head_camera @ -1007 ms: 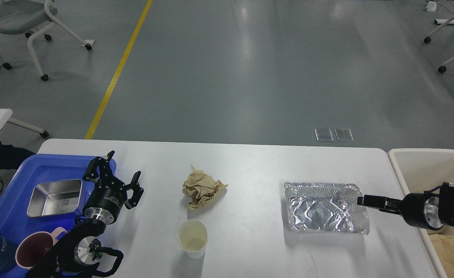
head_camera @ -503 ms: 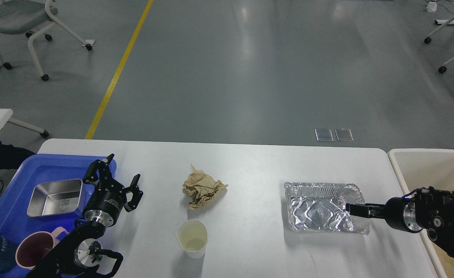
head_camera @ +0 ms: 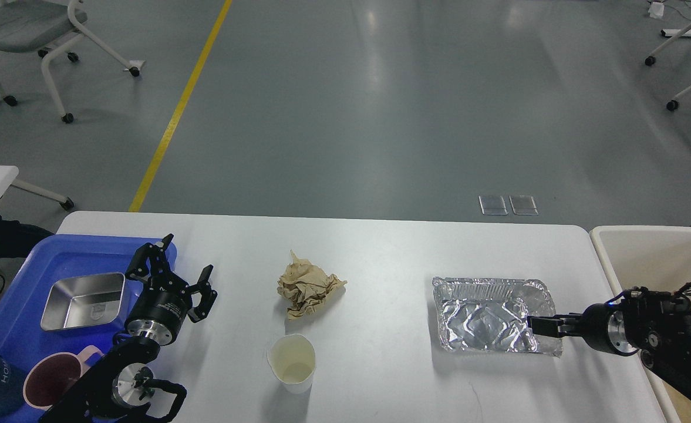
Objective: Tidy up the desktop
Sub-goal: 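Reach the right gripper to the foil tray's edge nearest it, then grasp the foil tray edge with the right gripper, then lift the foil tray with the right gripper toward the blue tray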
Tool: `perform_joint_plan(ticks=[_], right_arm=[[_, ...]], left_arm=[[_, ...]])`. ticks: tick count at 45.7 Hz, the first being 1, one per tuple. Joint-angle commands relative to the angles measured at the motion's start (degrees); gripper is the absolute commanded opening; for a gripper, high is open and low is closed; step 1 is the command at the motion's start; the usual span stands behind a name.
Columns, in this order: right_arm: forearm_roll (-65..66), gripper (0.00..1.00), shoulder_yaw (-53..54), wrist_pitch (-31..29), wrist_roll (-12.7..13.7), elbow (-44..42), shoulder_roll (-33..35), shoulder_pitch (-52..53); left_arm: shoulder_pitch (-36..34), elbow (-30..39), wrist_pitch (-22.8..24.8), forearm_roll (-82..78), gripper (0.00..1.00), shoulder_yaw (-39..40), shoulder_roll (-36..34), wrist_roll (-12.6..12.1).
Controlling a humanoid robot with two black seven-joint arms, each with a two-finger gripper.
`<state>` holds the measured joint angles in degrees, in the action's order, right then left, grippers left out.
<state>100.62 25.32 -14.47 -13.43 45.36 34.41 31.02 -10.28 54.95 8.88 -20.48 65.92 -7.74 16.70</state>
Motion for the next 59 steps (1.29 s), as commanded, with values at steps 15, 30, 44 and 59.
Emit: perform_joint_plan(ticks=[15, 30, 44, 59], right_arm=[[-3.2, 0.07, -0.4, -3.4, -0.3, 0.0, -0.3, 0.6], [-3.7, 0.0, -0.4, -6.5, -4.1, 0.5, -0.2, 1.8], [-7.5, 0.0, -0.3, -13.4, -5.6, 1.7, 3.1, 7.4], [-11.8, 0.0, -0.2, -21.2, -5.4, 16.9, 16.9, 12.4]], left_arm=[[0.0, 0.0, 0.2, 0.0, 0.96, 0.0, 0.1, 0.0], [0.0, -0.1, 0.2, 0.0, 0.96, 0.0, 0.1, 0.0], [0.0, -0.1, 0.2, 0.0, 0.96, 0.0, 0.4, 0.0], [0.1, -0.1, 0.2, 0.0, 0.96, 0.0, 0.2, 0.0]])
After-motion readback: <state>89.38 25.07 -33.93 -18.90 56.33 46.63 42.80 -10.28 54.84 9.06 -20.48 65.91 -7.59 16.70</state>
